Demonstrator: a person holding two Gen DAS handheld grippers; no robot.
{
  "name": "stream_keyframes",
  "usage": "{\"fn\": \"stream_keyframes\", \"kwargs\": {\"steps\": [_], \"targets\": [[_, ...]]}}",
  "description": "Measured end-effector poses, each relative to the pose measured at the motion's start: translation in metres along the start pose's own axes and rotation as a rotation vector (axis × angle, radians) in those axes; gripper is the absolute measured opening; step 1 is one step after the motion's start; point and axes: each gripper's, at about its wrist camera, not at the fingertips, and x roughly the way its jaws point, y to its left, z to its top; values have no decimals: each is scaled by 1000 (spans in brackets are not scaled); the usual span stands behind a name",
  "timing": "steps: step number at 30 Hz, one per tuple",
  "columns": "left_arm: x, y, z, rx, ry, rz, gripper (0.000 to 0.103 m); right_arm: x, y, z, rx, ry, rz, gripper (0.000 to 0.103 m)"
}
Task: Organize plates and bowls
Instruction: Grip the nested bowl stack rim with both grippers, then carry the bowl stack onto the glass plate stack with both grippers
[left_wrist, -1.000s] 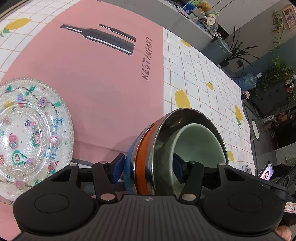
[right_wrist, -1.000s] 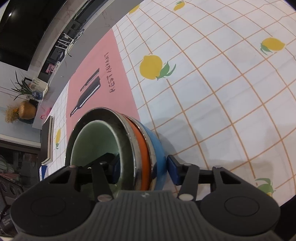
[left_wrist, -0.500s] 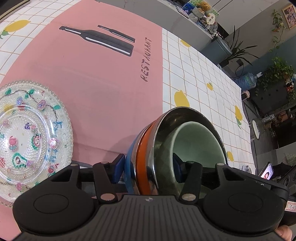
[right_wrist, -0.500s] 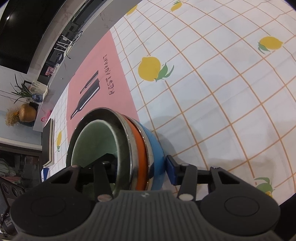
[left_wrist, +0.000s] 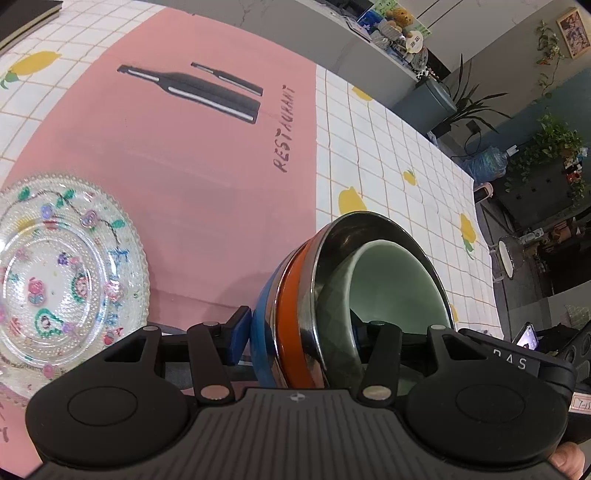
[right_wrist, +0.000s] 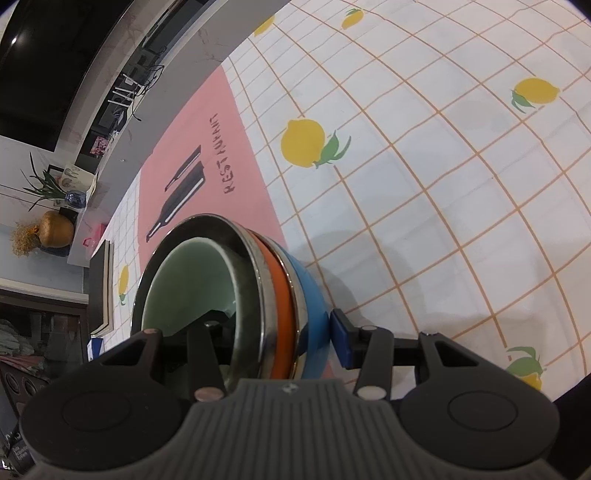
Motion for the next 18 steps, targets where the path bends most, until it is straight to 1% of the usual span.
{"fn": "stream_keyframes", "kwargs": {"steps": [7,10,18], "targets": [[-29,4,5,-16,-45,10,57,-8,28,-6,-51,0,30,46],[-44,9,9,-26,-65,22,57,-8,42,-7,-73,14,48,46],[-81,33,15,-81,-126,56,57,1,85,-20,-155,46,94,46]]}}
